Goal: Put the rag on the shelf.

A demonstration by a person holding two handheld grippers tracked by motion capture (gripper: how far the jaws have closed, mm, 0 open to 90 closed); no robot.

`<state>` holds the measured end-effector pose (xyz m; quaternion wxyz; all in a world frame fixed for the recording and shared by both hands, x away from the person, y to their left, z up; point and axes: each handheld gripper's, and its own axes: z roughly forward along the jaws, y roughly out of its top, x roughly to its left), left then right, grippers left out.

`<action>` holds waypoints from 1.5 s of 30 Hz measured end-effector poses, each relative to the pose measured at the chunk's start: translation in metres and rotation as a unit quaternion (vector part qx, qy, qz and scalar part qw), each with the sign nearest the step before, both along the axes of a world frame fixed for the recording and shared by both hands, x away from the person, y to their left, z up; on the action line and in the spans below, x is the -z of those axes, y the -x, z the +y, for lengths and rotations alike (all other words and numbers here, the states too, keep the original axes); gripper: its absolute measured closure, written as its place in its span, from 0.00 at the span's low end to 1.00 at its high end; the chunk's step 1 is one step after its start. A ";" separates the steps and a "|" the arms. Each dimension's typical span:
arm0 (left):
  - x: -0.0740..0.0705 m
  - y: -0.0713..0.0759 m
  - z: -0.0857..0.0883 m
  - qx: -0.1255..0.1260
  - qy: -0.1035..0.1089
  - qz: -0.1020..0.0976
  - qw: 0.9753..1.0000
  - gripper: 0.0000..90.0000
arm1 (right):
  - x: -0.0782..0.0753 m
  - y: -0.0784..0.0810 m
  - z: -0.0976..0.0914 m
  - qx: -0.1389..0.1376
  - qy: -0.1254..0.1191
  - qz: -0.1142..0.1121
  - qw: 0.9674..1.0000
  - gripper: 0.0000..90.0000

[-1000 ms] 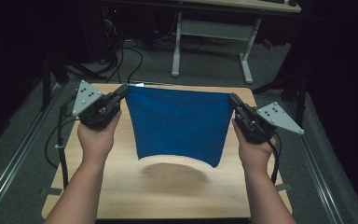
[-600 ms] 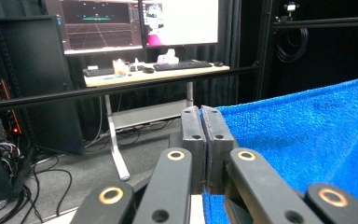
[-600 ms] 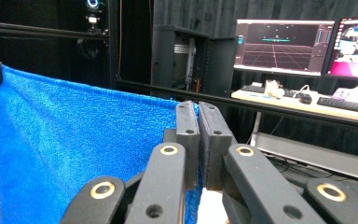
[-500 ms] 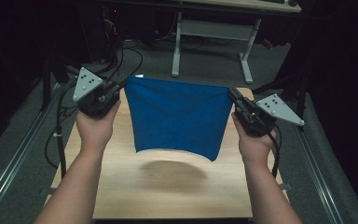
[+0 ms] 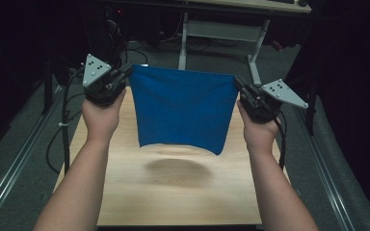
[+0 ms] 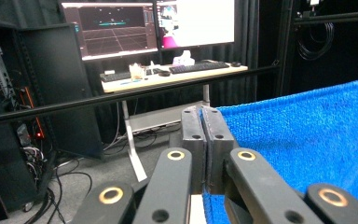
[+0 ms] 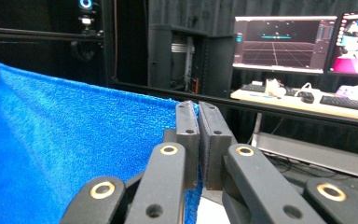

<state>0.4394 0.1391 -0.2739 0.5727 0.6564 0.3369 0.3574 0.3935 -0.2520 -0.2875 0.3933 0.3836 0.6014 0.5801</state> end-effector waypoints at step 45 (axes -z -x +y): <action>0.106 -0.123 -0.021 -0.010 -0.063 0.104 0.993 0.99 | 0.071 -0.133 -0.008 0.028 0.075 0.116 0.990 0.98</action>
